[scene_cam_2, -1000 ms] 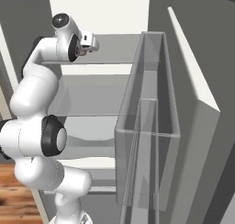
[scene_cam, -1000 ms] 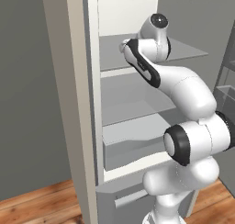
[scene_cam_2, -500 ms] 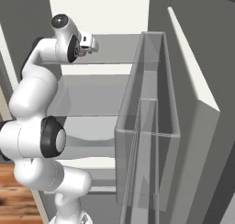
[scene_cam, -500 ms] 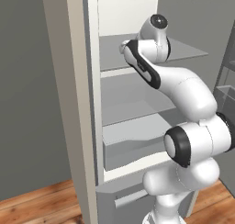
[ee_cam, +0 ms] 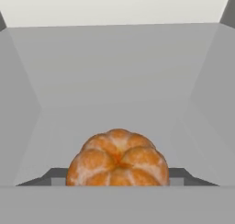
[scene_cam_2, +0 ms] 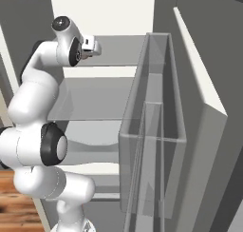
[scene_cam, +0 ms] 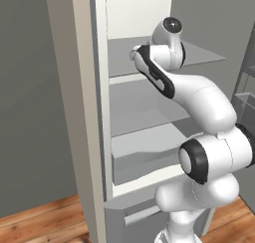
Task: Pick the tangerine and banana from the fridge and place them inside the tupperware on the counter.
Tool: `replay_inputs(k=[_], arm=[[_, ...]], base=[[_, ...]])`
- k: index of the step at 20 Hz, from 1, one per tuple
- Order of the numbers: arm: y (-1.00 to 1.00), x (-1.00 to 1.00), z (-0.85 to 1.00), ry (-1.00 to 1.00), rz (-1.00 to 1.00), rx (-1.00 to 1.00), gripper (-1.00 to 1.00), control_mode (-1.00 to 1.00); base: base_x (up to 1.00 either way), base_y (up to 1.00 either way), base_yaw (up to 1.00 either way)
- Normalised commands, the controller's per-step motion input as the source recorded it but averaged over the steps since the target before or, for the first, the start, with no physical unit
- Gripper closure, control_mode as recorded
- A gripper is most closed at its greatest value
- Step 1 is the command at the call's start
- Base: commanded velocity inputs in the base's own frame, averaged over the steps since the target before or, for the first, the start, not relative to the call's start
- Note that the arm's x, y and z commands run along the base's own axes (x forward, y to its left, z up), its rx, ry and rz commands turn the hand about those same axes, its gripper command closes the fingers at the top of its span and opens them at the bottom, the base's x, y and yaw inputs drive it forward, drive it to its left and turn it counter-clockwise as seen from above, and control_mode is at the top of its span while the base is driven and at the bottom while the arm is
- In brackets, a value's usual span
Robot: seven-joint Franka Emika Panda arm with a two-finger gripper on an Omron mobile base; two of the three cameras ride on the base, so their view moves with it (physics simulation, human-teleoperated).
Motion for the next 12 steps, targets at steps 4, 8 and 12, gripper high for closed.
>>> replay_inputs(k=[4,8,12], arm=[[0.0,0.0,-0.2,0.0,0.0,0.0,1.0,-1.0],[-0.01,-0.16,-0.16,-0.01,-0.03,-0.01,1.0,-1.0],[-0.13,-0.9,-0.16,-0.22,-0.31,0.01,1.0,-1.0]], base=[[0.0,0.0,0.0],[0.0,0.0,0.0],[0.0,0.0,0.0]])
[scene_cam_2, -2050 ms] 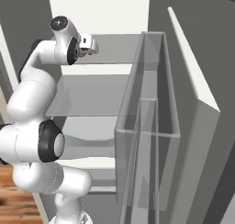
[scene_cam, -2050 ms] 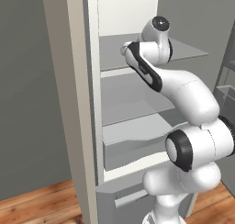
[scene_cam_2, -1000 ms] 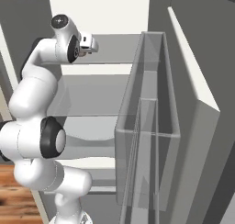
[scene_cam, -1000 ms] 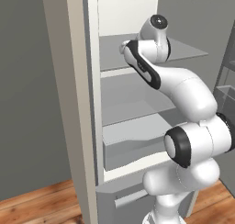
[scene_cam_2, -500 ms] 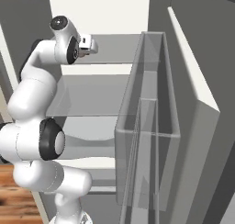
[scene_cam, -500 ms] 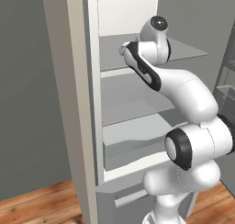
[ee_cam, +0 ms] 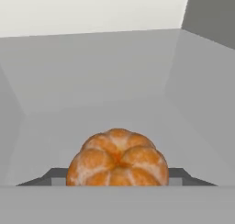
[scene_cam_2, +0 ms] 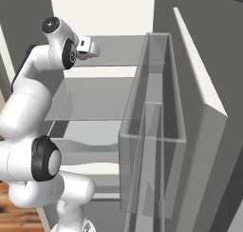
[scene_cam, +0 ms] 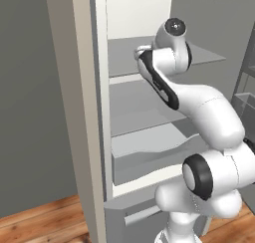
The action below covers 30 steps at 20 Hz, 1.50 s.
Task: Pick the tangerine and banana from the fridge and place them inside the tupperware on the counter.
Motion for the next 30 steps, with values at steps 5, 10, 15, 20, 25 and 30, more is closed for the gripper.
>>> replay_inputs(k=[5,10,15,20,25,30], arm=[[-0.11,-1.0,-0.06,-0.43,-0.43,0.02,1.0,-1.0],[-0.05,-1.0,0.23,-0.19,-0.27,0.1,1.0,-1.0],[0.0,-1.0,0.4,0.02,-0.01,0.15,1.0,-1.0],[0.0,-1.0,0.36,0.18,0.0,0.01,1.0,-1.0],[0.0,-0.97,0.16,0.25,0.0,0.0,1.0,-1.0],[0.0,-0.9,0.0,0.27,0.0,0.0,1.0,-1.0]], base=[[0.0,0.0,0.0],[0.0,0.0,0.0],[0.0,0.0,0.0],[0.0,0.0,0.0],[0.0,0.0,0.0],[0.0,0.0,0.0]])
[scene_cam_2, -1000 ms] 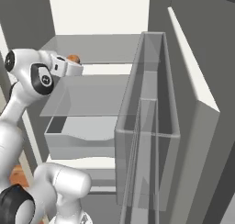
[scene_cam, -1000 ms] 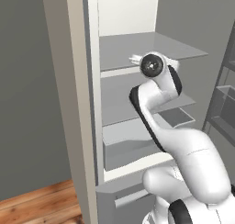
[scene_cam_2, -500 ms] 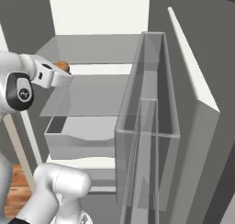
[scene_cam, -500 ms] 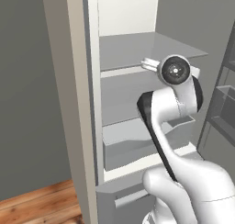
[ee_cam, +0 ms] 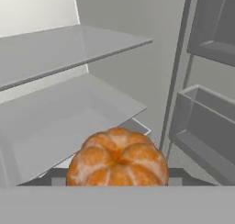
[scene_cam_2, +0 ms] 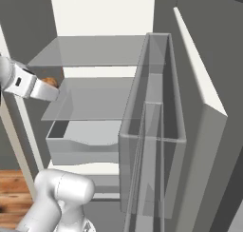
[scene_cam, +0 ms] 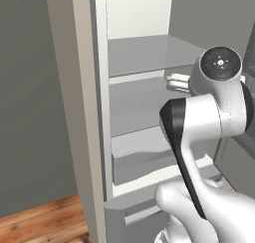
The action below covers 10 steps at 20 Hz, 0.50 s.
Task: Pick the tangerine and banana from the fridge and place them inside the tupperware on the counter.
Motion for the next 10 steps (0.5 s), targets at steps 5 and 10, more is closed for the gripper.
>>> replay_inputs(k=[5,10], arm=[[0.0,-0.95,-0.06,0.15,0.0,0.0,1.0,-1.0],[0.03,-0.74,-0.17,0.06,0.0,0.0,1.0,1.0]], base=[[0.0,0.0,0.0],[-0.18,0.02,0.0]])
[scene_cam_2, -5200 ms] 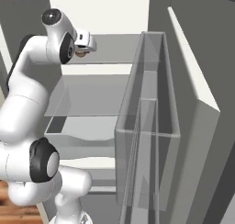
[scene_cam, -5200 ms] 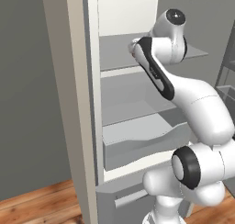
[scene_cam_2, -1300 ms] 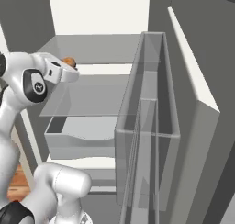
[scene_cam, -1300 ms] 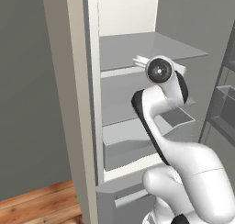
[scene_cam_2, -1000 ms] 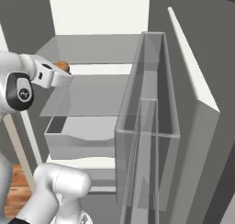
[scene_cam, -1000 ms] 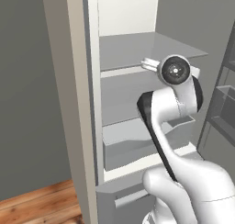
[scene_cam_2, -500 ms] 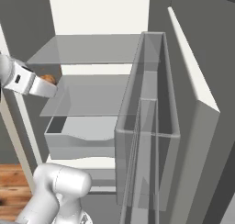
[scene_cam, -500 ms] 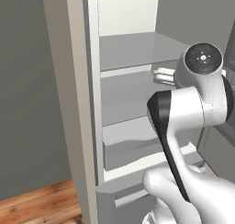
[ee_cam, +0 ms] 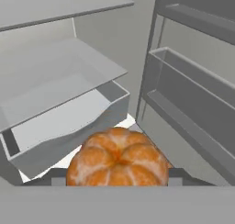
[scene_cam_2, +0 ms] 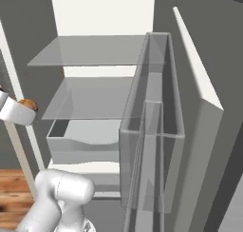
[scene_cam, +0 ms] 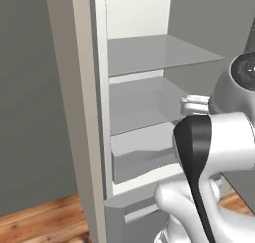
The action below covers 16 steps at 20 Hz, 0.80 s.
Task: Pick the tangerine and banana from the fridge and place them inside the tupperware on the counter.
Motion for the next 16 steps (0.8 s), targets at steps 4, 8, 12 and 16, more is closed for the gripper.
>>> replay_inputs(k=[4,8,12,16], arm=[[0.0,0.0,0.0,0.0,0.0,0.0,1.0,1.0],[0.0,0.0,0.0,0.0,0.0,0.0,1.0,1.0],[0.0,0.0,0.0,0.0,0.0,0.0,1.0,1.0],[0.0,0.0,0.0,0.0,0.0,0.0,1.0,1.0]], base=[[-0.98,0.17,0.0],[-0.98,0.35,0.0],[-0.85,0.55,0.0],[-0.7,0.72,-0.09]])
